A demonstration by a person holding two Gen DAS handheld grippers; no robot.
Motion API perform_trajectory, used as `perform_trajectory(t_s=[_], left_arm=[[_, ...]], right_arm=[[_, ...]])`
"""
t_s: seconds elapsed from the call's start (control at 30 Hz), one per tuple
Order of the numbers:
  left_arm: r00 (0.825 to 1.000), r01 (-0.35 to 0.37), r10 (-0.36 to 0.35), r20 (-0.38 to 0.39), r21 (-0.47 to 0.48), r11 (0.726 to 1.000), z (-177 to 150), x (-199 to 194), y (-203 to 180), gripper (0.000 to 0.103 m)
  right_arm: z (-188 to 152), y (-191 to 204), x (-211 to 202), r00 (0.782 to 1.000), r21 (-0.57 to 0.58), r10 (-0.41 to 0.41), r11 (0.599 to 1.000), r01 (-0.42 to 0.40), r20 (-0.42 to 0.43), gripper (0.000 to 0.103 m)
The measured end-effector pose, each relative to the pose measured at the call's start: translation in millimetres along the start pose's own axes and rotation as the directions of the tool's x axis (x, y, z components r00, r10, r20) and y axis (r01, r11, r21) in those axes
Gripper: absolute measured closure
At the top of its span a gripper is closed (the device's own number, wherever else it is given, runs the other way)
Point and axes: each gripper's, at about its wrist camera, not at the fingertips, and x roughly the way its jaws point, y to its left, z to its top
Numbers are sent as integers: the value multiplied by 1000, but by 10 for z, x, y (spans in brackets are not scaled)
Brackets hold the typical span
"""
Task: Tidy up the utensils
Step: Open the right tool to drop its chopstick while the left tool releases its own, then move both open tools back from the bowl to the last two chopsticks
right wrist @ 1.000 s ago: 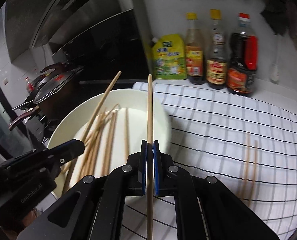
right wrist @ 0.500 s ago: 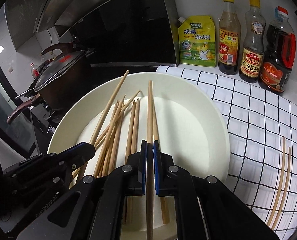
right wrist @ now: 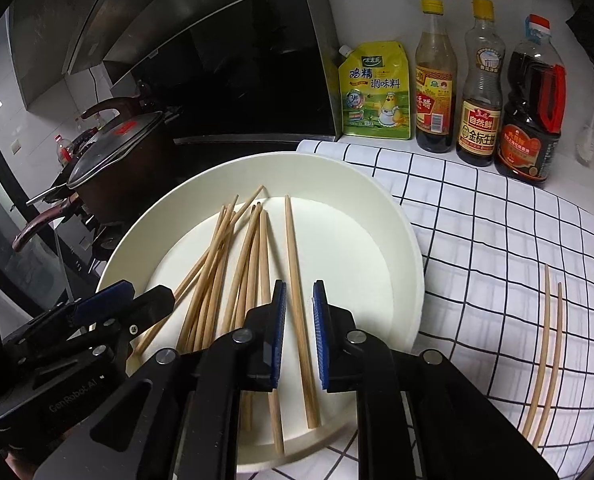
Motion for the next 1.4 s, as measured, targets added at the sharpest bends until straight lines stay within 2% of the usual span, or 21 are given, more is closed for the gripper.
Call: perform_trajectory(t_s=[0.7,1.03,1.23,1.33,1.4], left_arm=[[999,34,-35,23,54,998,-306,-407,-395,42],[996,84,-85,0,106,991,-474,-404,-816,41],[994,109,-109,-7,130,985,-595,-407,-1060,38],[993,121,-120,-14,146,982,-668,-385,-1196,38],[992,130,-128,-19,158,979,-701,-372,-1280,38]], right_arm=[[-441,-261,-760,996,53,-58,997,54,71,88],[-734,-711,-1020,989,110,-129,987,122,66,79],[-886,-1025,-1168,983,149,-174,975,163,62,78],[-966,-1212,-1228,978,179,-200,966,187,55,70],[-1022,-1334,-1252,973,191,-227,958,214,49,69]])
